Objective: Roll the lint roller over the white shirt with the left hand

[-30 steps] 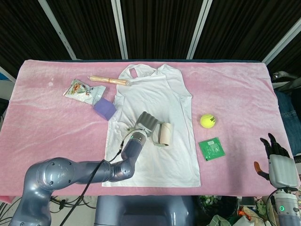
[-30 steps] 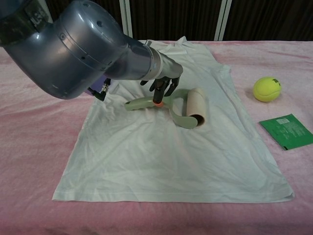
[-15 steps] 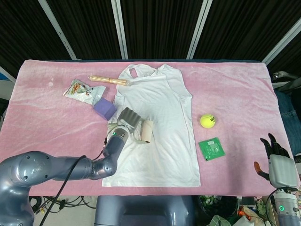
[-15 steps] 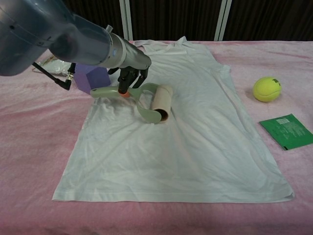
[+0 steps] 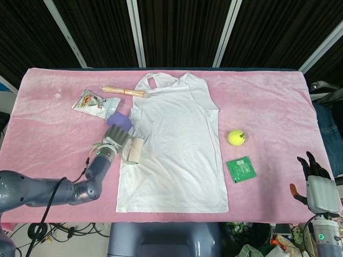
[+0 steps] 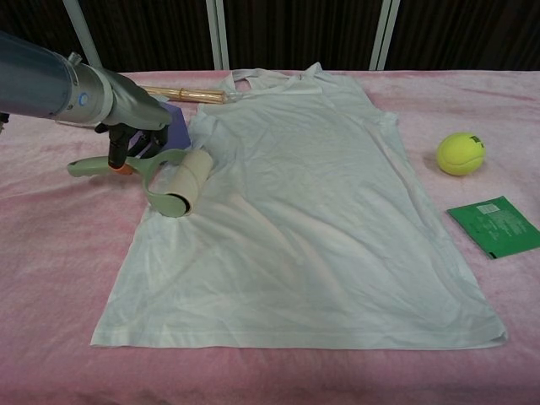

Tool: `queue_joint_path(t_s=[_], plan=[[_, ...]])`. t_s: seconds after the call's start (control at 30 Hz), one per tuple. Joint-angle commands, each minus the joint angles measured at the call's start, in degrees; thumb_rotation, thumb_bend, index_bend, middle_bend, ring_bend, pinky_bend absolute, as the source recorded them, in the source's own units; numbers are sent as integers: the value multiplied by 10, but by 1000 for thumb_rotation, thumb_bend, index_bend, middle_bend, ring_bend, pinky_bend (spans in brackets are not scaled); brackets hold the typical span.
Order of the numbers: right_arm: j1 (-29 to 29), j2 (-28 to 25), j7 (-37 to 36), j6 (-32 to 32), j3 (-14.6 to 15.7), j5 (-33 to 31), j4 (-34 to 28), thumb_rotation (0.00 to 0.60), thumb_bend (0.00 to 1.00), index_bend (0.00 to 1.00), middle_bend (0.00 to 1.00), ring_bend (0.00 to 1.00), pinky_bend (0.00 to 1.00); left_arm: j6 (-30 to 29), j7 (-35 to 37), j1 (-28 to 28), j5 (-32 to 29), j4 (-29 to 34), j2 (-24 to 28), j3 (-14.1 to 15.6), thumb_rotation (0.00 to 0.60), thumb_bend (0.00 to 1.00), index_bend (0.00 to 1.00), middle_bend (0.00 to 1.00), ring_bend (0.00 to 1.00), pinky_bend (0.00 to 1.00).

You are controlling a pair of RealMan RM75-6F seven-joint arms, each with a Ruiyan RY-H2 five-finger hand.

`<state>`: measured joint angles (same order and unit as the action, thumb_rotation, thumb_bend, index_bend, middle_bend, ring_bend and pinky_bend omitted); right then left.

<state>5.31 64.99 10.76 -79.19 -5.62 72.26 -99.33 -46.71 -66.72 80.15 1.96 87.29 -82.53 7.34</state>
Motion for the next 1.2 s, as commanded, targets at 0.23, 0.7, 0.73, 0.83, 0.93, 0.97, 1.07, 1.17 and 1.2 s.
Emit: queue_joint_path(t_s=[0.23, 0.7, 0.73, 0.83, 0.93, 0.97, 1.07, 1.17, 1.2], plan=[[0, 1, 1, -1, 0, 0, 0, 600, 263, 180, 15, 154, 209, 3, 16, 11, 21, -5, -11, -10, 600, 579, 611, 611, 446, 607], [0, 0, 0, 1, 0, -3, -1, 600, 263, 180, 15, 154, 209, -10, -6, 75, -29, -33, -74, -60, 600, 579, 613, 611, 446, 607], [0, 0, 0, 2, 0, -4, -1, 600, 263, 180, 15, 154, 209, -10, -6, 78, -33, -37, -79, -65, 600, 579, 613, 611, 446, 607], [0, -1, 0, 2, 0, -4, -1, 600, 263, 180, 15, 154, 208, -9, -5, 88, -44, -52, -96, -80, 600, 579, 613, 612, 446, 607], [0, -1, -1, 2, -1, -5, -1, 600, 263, 180, 15, 154, 208, -7, -3, 95, -50, -64, -109, -91, 600, 579, 613, 611, 446, 608], [0, -1, -1, 2, -1, -5, -1, 600, 263, 180, 15, 154, 208, -7, -4, 98, -50, -67, -113, -94, 600, 579, 614, 612, 446, 608], [1, -1, -1, 3, 0, -5, -1, 600, 263, 180, 15, 153, 208, -9, -6, 102, -50, -69, -118, -96, 600, 579, 615, 612, 446, 608], [0, -1, -2, 3, 0, -5, -2, 600, 263, 180, 15, 154, 209, -17, -15, 103, -57, -63, -113, -87, 600, 579, 615, 612, 446, 608], [0, -1, -2, 4, 0, -5, -2, 600, 263, 180, 15, 154, 209, -19, -17, 103, -60, -60, -111, -84, 600, 579, 615, 612, 446, 608]])
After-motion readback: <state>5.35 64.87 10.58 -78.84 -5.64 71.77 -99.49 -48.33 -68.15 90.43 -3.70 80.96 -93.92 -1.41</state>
